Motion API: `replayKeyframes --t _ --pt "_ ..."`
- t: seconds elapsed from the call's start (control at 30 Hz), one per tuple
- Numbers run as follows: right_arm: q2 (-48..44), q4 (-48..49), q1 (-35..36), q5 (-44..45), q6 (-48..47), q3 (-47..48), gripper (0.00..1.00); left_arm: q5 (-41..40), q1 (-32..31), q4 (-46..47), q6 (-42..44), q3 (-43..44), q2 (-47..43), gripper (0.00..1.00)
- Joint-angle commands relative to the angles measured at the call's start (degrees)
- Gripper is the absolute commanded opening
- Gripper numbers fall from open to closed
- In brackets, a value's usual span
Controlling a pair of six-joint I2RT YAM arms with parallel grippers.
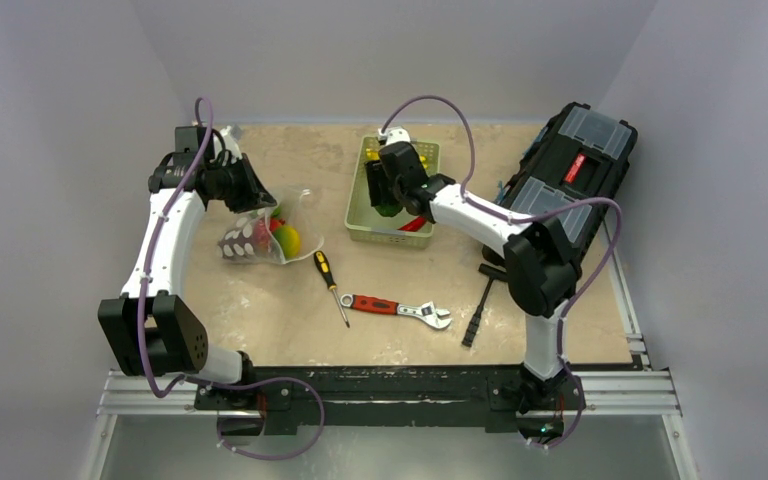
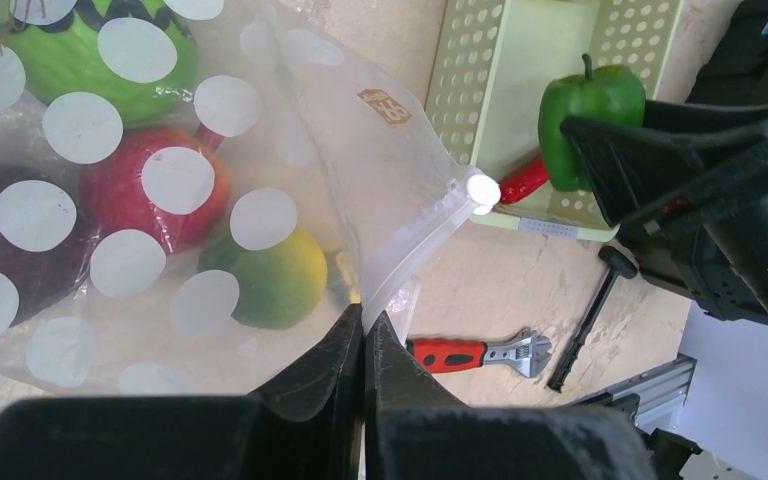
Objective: Place the food in the zip-top bag and seal the zipper
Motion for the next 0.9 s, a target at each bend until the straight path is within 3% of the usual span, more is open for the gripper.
replayKeyframes --t 0.0,0.23,0.43,0.6,0.87 --pt "-7.8 8.6 0.1 -17.7 3.9 -4.6 0.00 0.5 -0.2 0.9 -0.1 0.2 -0.7 0.00" --pt "-10.5 19.5 0.6 -40.0 11.7 -8.8 0.00 0.5 -0.2 0.9 -0.1 0.2 -0.9 0.00" --pt "-9.1 30.5 3.2 -51.2 19.1 -11.1 0.00 0.7 -0.1 0.9 0.0 0.3 -1.0 0.00" --pt "-7.2 34.3 7.1 -52.5 21.6 -10.6 0.00 1.1 -0.1 0.8 0.0 0.3 -1.1 0.00" --pt "-2.9 34.4 9.3 -45.7 25.1 -7.7 0.00 1.4 -0.1 0.9 -0.1 0.3 -1.4 0.00"
